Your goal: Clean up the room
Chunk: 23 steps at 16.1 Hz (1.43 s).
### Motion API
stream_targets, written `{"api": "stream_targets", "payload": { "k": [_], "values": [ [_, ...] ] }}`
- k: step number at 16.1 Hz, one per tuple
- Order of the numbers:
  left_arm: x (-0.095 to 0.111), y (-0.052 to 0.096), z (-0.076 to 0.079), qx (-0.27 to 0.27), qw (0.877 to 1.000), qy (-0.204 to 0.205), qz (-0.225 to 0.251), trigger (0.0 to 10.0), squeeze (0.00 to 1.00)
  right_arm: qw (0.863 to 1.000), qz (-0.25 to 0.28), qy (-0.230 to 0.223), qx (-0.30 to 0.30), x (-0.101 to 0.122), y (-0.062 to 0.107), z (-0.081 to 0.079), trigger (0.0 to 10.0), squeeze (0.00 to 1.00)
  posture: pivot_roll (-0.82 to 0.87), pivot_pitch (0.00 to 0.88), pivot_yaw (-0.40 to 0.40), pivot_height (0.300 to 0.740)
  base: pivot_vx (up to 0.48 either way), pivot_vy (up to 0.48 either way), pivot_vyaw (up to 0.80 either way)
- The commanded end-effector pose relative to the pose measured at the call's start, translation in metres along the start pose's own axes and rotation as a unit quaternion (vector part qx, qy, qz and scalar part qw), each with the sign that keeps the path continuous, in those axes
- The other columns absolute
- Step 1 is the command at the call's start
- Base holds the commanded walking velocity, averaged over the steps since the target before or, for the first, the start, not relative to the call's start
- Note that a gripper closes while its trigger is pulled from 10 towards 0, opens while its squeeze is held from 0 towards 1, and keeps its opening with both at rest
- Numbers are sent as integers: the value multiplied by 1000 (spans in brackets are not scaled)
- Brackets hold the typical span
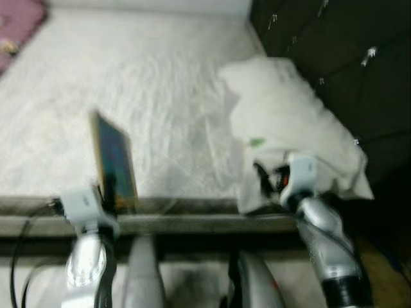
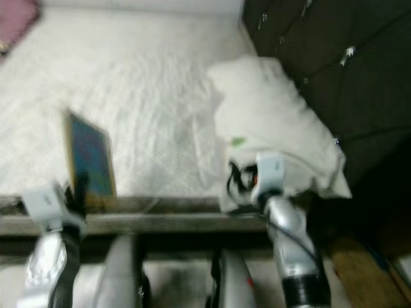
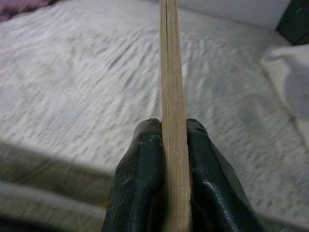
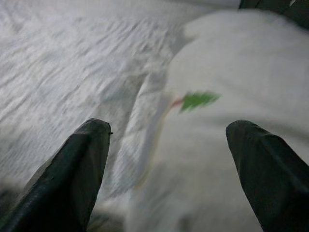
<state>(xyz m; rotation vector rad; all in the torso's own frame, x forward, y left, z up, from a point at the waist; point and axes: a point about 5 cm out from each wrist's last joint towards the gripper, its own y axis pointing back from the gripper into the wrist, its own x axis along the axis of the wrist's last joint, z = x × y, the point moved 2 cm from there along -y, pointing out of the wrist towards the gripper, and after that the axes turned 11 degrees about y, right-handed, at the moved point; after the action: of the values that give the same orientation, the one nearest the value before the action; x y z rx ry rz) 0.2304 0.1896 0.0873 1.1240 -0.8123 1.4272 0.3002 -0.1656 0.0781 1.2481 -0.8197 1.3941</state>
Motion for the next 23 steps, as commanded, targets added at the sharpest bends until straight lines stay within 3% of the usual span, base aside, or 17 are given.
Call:
{"api": "stream_targets", "payload": {
  "k": [1,13,17,18,20,23],
  "values": [
    [18,-5,9,-22,999,1,39,10000,0,1000,10,4,-3,7,-2,3,10000,0,0,75,-71,615,0,0,0],
    [20,-6,12,-32,998,7,48,10000,0,1000,12,10,7,9,-5,2,10000,0,-4,86,-80,615,0,0,0],
    [18,-8,16,-44,998,25,44,10000,0,1000,13,10,6,10,-5,2,10000,0,-9,89,-79,567,0,0,0],
    [17,-10,16,-37,998,37,40,10000,0,1000,13,9,6,10,-5,2,10000,0,-10,89,-79,567,0,0,0],
    [20,-24,22,-33,994,101,36,10000,0,1000,12,10,5,10,-6,2,10000,0,-12,89,-85,567,0,0,0],
    [23,-36,25,-35,991,119,40,10000,0,1000,13,12,4,11,-6,3,10000,0,-21,92,-88,567,0,0,0]
  ]
}}
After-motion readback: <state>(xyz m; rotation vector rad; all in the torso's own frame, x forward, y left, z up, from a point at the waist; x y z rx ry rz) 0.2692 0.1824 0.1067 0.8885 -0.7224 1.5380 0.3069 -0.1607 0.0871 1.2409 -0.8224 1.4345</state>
